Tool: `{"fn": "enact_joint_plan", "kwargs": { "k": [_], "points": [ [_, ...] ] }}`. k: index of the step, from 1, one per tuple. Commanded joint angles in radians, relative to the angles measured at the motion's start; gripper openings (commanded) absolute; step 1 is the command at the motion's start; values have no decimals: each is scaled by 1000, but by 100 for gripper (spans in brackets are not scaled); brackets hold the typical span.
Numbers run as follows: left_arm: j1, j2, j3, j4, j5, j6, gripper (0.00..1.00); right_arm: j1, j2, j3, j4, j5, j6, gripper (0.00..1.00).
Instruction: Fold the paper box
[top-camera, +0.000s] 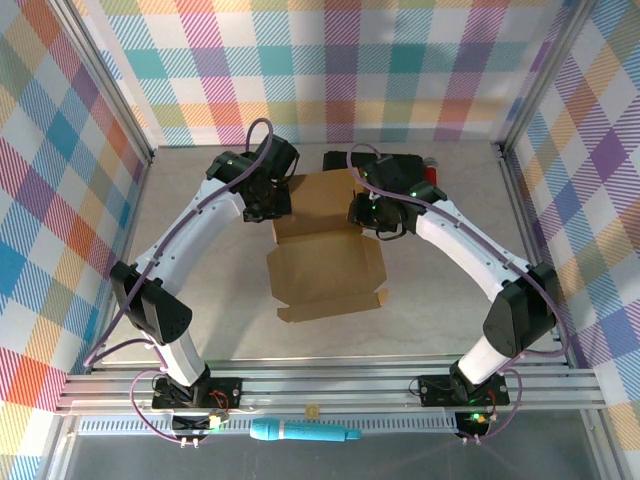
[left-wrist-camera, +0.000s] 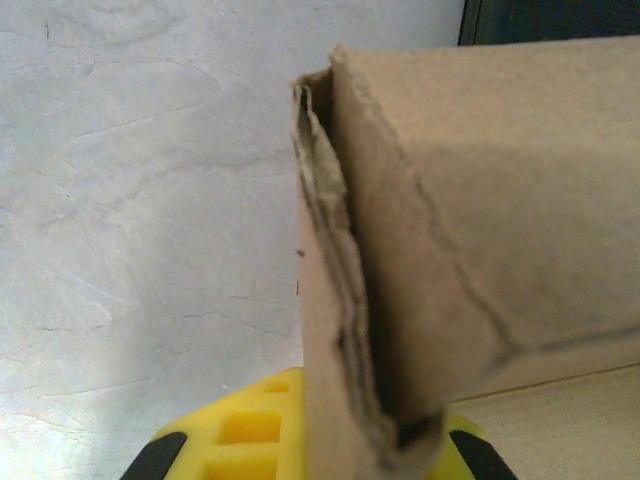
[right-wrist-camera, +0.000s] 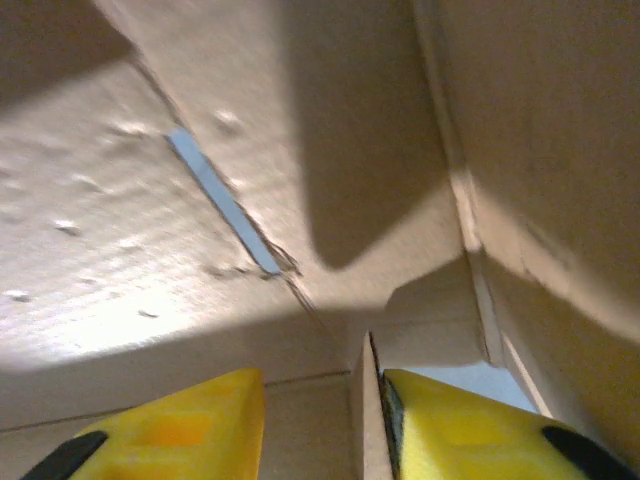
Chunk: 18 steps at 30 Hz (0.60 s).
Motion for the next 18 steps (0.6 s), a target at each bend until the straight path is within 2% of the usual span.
{"fn": "enact_joint_plan", "kwargs": {
  "k": [1,6,13,18],
  "points": [
    [1,6,34,-29,3,13,0,-1,9,38,19,-13,-28,34],
    [2,11,39,-24,5,12,0,0,18,46,0,-40,-40,31],
    [5,15,43,-18,21,4,0,23,30,14,40,-157,-32,32],
    [7,14,40,-10,29,-3,0,42,56,59,7,-185,-49,33]
  ]
}}
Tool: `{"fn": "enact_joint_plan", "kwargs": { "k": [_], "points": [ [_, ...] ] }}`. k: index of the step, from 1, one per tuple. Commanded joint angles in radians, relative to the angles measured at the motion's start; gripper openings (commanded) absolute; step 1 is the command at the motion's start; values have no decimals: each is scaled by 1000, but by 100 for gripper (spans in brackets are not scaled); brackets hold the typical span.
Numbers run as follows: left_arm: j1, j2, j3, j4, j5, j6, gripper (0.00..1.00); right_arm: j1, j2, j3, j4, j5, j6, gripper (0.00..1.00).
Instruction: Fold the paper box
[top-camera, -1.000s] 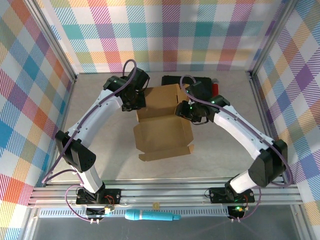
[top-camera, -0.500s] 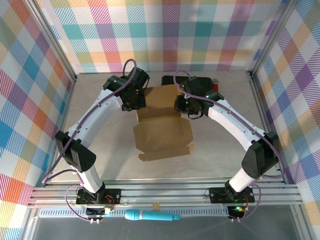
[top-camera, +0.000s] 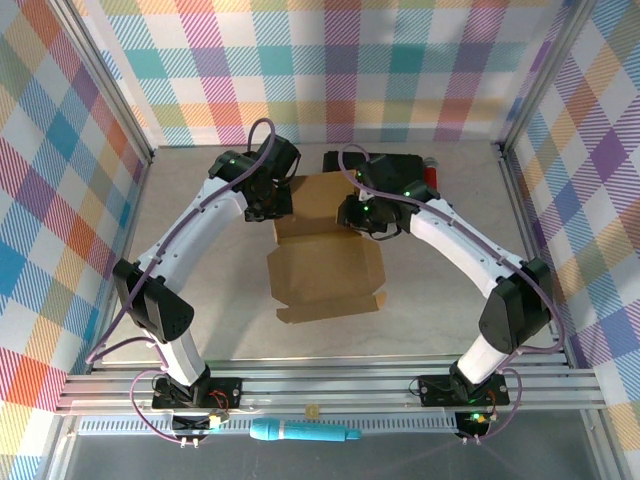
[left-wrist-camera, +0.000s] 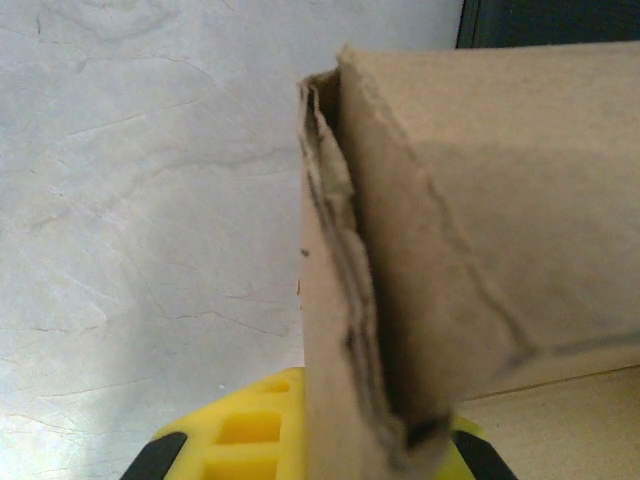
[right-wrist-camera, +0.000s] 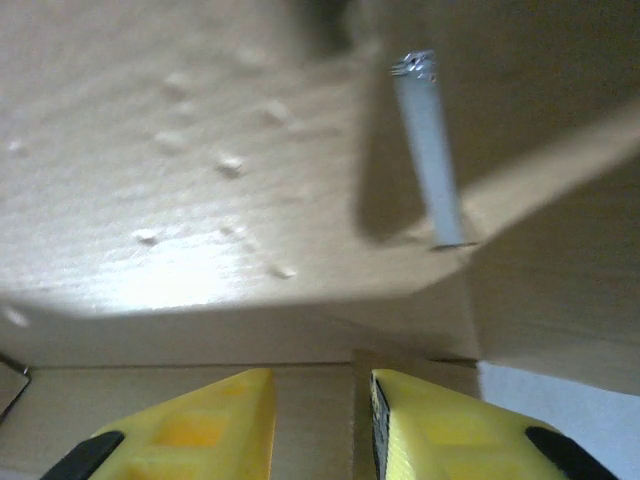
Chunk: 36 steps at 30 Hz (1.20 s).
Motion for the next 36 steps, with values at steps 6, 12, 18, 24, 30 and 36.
{"fn": "enact_joint_plan", "kwargs": {
  "k": [6,12,18,24,30,36],
  "points": [
    [9,-3,32,-16,17,1,0,-16,-64,81,-37,-1,-108,48],
    [11,-5,30,-20,24,6,0,-133,-173,88,-49,74,-213,55],
    [11,-5,35,-22,28,9,0,-181,-150,88,-63,123,-271,56],
    [11,-3,41,-25,33,11,0,-179,-84,102,-56,120,-288,47],
    [11,-5,40,-28,33,11,0,-175,-24,116,-63,138,-296,30],
    [13,0,40,-30,33,11,0,-128,-39,142,-77,254,-325,0]
  ]
}}
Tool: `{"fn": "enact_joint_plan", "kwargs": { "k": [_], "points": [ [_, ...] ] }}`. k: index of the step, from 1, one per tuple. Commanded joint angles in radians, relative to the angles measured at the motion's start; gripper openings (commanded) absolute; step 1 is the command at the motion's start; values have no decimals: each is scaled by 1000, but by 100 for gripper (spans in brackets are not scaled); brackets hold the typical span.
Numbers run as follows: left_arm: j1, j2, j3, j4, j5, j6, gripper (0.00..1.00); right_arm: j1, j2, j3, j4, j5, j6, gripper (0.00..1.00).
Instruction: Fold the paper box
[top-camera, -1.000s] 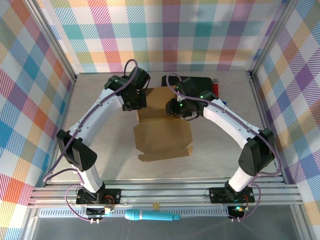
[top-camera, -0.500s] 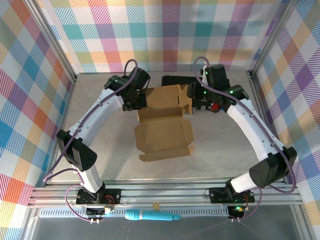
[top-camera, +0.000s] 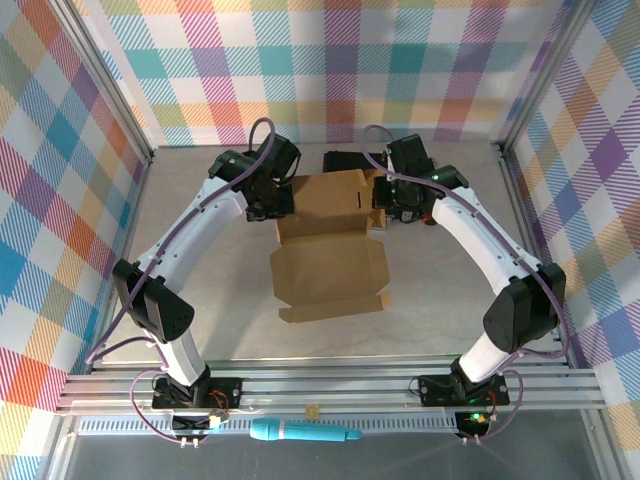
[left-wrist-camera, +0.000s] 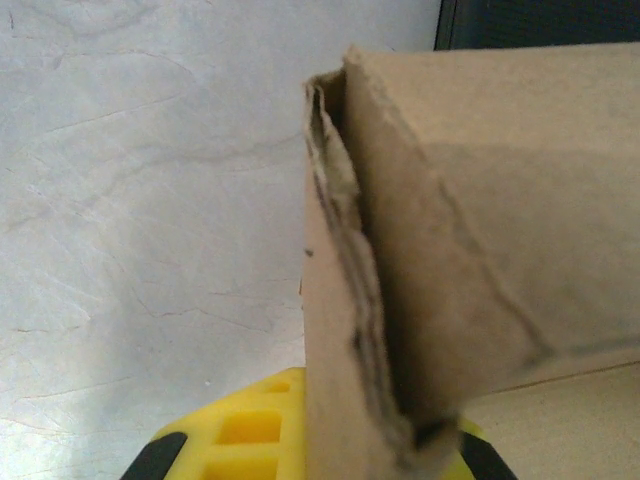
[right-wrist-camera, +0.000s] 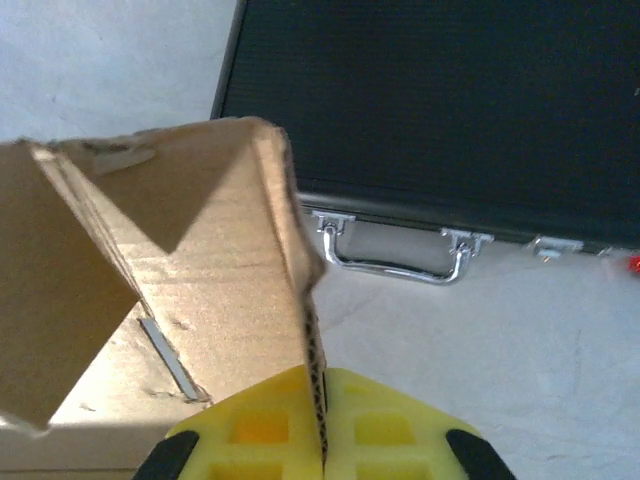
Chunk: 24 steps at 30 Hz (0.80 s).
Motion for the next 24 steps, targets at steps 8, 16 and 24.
{"fn": "enact_joint_plan", "kwargs": {
  "k": [8,16,24],
  "points": [
    [14,17,33,-21,14,3,0,266,-7,127,-149,436,44,0],
    [16,22,37,-10,21,0,0,374,107,266,-224,520,109,0],
    [54,-25,-40,50,109,7,0,328,143,353,-180,256,28,31]
  ]
}}
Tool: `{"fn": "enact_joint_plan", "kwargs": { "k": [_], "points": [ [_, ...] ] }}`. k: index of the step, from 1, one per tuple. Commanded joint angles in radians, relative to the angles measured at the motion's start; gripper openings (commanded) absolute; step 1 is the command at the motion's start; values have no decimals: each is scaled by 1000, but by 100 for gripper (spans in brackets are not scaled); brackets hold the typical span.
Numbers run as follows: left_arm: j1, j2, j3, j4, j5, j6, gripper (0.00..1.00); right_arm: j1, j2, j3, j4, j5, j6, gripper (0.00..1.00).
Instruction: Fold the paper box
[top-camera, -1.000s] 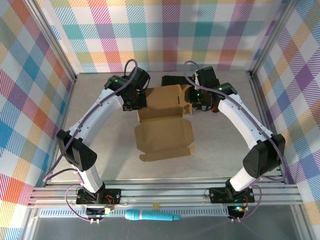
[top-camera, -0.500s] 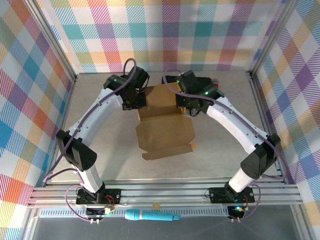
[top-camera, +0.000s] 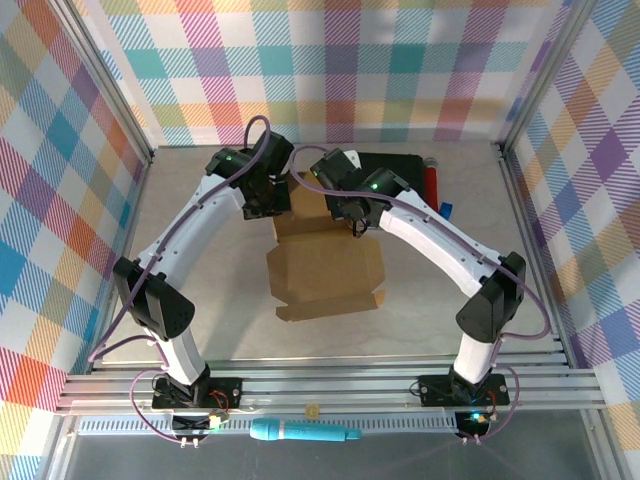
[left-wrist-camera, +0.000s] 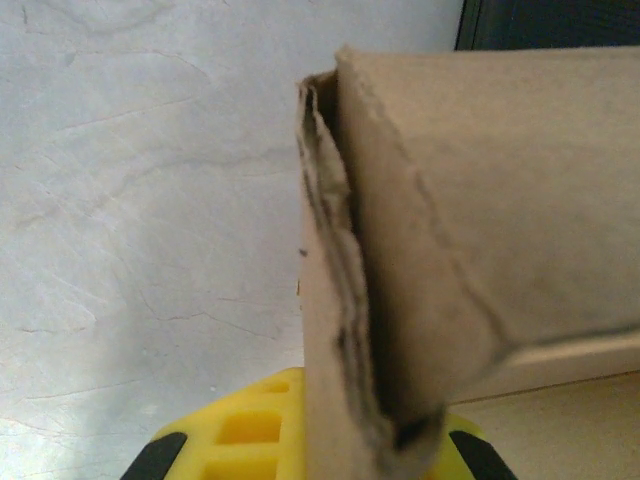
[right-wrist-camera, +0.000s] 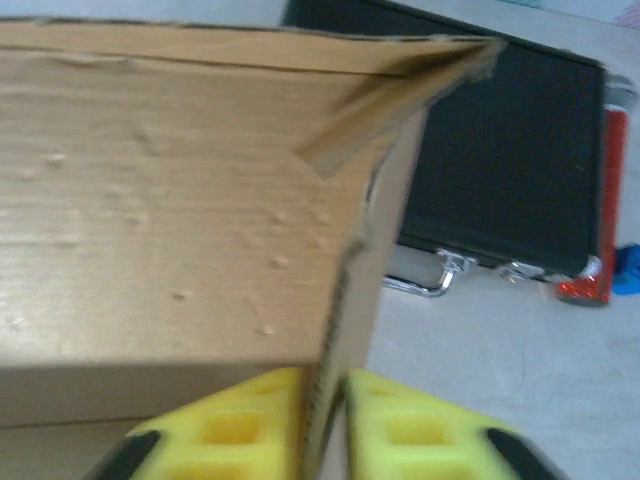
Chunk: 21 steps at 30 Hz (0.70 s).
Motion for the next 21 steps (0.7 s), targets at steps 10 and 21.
{"fn": "enact_joint_plan", "kwargs": {
  "k": [10,21],
  "points": [
    [150,-144,-289,340,460,62,0,-525,-209,-56,451,-1433,184,61],
    [187,-99,-308,406,610,120,0,-765,-218,-323,694,-1582,384,55]
  ]
}}
